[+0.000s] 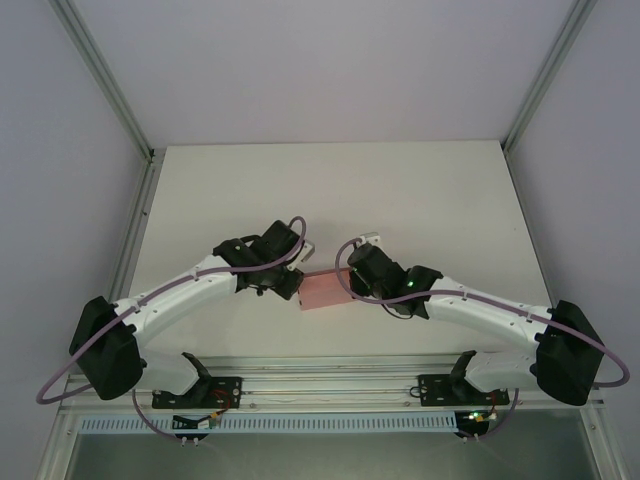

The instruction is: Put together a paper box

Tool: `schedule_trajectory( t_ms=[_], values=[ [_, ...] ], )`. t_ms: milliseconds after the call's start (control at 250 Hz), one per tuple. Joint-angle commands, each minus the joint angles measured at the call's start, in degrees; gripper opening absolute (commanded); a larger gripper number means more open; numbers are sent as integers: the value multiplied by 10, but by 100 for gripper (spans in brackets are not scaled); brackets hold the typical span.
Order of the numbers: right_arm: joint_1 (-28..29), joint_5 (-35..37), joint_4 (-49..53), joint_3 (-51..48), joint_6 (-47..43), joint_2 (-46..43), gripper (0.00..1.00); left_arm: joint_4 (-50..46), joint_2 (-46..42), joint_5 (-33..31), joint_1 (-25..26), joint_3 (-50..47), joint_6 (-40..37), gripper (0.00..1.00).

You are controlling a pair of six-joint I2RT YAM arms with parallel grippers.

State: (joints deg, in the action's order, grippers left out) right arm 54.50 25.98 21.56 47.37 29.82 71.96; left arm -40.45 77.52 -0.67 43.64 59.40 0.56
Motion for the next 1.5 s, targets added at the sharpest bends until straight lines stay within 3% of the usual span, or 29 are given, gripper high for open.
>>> schedule_trajectory(
  t_ms=[0,56,299,467,619,747,867,1266,1497],
  values=[
    [5,5,27,14,12,1,0,20,0,21,1,15,39,5],
    [6,10,28,14,14,2,0,23,8,26,1,22,61,0],
    [34,63,41,31,24,26,0,-12,67,20,1,88,221,0],
    [46,93,47,33,32,34,0,-71,75,-24,-2,136,266,0],
    [59,117,27,21,30,31,0,-77,79,-9,-3,152,310,0],
    [65,125,8,10,30,29,0,-69,82,15,-4,146,320,0],
    [66,126,0,5,38,28,0,-68,77,-10,-4,123,327,0],
    [67,105,-15,-3,61,43,0,15,59,-7,-4,22,361,0],
    [66,102,-10,-5,54,50,0,24,31,-36,-4,-6,268,0]
  ],
)
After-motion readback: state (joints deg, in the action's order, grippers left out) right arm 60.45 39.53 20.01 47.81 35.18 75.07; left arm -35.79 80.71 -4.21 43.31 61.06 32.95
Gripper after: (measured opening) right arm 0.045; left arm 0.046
